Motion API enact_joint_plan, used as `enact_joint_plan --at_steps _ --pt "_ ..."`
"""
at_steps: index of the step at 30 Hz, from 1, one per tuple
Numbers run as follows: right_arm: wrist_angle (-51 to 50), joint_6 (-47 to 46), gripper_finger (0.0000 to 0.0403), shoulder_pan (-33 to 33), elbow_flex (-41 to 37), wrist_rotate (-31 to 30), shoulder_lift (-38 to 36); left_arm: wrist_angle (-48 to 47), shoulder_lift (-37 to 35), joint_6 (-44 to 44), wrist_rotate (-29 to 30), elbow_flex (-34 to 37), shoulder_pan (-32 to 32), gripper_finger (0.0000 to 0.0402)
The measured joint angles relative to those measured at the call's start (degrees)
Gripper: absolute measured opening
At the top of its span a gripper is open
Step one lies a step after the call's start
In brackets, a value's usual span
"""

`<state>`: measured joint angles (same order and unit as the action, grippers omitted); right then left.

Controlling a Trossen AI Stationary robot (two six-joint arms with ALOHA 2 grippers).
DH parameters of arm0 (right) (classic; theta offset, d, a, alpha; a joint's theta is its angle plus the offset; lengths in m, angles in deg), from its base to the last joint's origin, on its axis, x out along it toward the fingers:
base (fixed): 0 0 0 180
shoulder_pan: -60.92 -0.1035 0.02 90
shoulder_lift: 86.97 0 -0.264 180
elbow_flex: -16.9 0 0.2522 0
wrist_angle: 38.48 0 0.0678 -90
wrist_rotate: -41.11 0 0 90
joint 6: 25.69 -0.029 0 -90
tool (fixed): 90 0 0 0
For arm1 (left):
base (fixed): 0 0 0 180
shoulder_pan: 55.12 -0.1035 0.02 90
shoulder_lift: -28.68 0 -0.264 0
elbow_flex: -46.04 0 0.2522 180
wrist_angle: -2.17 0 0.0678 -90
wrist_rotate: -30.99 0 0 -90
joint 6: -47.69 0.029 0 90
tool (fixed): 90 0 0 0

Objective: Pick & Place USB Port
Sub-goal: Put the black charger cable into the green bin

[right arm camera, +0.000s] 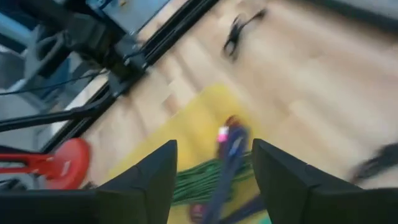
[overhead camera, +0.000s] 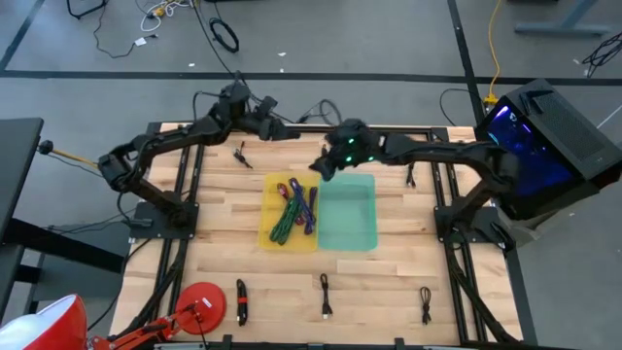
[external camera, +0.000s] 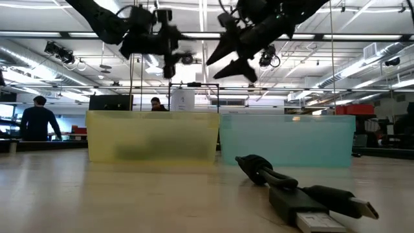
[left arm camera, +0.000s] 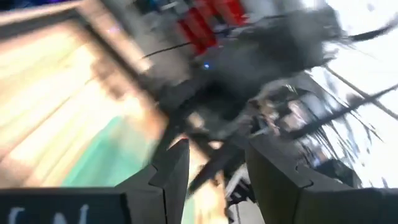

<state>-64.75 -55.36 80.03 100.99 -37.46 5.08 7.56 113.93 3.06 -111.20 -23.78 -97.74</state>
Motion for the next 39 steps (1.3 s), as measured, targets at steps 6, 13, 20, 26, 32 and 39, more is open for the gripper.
enact_joint_plan --at_steps 6,13,20,26,32,39 --pt "-8.31 9.3 0.019 4.33 0.0 -5.21 -7.91 -32.4 -1.06 10.34 9.31 0.02 -5.18 0.016" --pt "-13.17 15.2 0.0185 8.72 0.0 -6.61 -12.66 -56.04 -6.13 15.04 35.01 0.0 -6.75 0.0136" --pt "-13.35 19.8 0.0185 10.48 0.0 -6.22 -13.04 -65.72 -8.07 8.27 48.12 0.08 -4.73 0.0128" --pt "-13.36 22.53 0.0185 10.51 0.0 -5.35 -12.88 -64.52 -5.67 3.71 50.97 0.22 -2.69 0.0129" --pt "-13.41 23.8 0.0185 10.53 0.02 -4.28 -12.88 -64.79 -0.1 1.47 52.62 0.24 -2.04 0.0143" --pt "-13.36 24.63 0.0185 10.54 0.02 -1.36 -12.88 -63.73 6.84 -1.28 53.3 0.24 -2.19 0.0163"
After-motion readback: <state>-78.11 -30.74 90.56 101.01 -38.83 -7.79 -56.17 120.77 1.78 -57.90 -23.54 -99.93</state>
